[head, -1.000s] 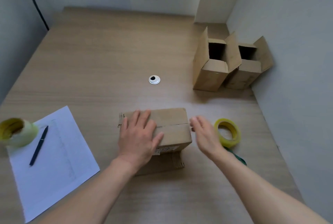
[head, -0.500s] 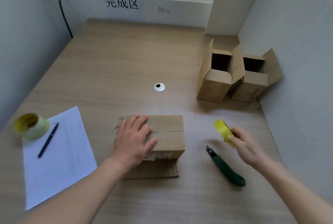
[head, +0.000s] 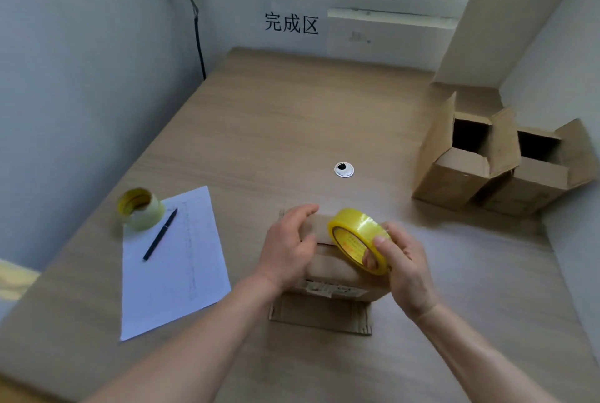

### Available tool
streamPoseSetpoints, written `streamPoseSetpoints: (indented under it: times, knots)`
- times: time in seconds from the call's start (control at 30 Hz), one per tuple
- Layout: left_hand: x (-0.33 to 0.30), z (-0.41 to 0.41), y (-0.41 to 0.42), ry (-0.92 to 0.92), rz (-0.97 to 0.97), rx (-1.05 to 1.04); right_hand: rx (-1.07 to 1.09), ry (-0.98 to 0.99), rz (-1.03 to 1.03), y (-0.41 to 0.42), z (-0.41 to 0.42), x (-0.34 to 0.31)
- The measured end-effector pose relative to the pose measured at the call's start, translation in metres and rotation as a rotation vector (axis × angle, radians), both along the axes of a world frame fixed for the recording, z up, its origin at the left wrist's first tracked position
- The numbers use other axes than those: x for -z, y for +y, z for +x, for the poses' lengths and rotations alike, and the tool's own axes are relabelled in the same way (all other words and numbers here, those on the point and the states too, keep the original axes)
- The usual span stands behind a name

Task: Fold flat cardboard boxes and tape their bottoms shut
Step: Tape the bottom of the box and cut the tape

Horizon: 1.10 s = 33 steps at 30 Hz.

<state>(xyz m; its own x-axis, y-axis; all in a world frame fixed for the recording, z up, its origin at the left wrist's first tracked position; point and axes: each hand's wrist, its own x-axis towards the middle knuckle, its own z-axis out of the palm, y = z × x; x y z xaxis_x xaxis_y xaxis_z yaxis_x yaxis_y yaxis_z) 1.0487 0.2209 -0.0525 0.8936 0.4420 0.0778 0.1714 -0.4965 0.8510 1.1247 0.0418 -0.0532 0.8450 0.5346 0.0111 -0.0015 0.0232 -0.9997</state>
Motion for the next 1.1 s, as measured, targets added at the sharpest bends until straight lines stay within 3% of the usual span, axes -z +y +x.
streamPoseSetpoints:
  times: [0.1,0.3,0.63,0.9,1.1]
  knots:
    - [-0.023,0.007,-0.008,-0.081,-0.058,0.066,-0.033,-0.059,-0.051,0.003,0.003,-0.005]
    - [-0.046,0.022,-0.008,-0.049,0.152,0.316,-0.080,-0.122,-0.218,0.015,0.016,-0.014]
    - [-0.067,0.040,0.017,0.123,0.048,0.305,-0.185,-0.166,-0.338,0.029,0.024,-0.013]
    - [-0.064,0.027,0.012,-0.167,0.484,0.352,-0.160,-0.150,-0.390,0.037,0.027,-0.012]
    - [-0.060,0.026,0.013,-0.106,0.397,0.337,-0.173,-0.143,-0.373,0.040,0.023,-0.013]
